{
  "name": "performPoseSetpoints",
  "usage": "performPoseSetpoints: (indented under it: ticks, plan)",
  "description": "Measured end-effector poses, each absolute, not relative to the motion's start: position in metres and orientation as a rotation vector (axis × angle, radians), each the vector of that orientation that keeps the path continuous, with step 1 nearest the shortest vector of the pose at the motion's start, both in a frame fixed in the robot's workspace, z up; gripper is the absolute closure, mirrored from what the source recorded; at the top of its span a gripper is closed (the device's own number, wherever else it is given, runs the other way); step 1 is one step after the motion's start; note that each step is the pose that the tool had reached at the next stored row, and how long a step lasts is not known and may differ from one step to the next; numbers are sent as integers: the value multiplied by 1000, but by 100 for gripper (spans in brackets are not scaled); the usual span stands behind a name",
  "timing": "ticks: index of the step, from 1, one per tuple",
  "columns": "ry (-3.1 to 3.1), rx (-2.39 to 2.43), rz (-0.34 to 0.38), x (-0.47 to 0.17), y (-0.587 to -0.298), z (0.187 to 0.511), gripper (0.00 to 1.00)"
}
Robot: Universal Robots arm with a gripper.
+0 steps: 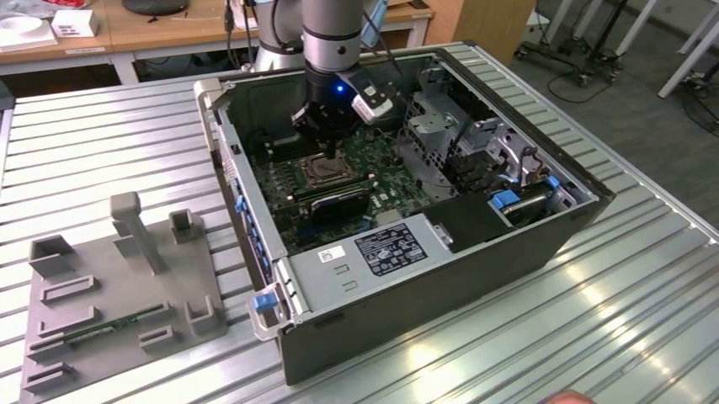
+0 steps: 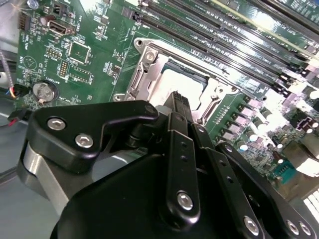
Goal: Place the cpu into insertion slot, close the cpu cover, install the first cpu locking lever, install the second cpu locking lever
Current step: 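Install the first cpu locking lever, then install the second cpu locking lever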
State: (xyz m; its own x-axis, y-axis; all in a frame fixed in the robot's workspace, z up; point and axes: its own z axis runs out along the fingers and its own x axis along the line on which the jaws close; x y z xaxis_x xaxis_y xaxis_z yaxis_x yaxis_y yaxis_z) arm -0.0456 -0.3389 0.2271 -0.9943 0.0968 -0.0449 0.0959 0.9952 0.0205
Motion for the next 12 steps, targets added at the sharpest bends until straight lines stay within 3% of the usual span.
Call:
performPoseSetpoints:
  ticks: [12]
  plan:
    - [3092,149,28,-46,-339,235,90]
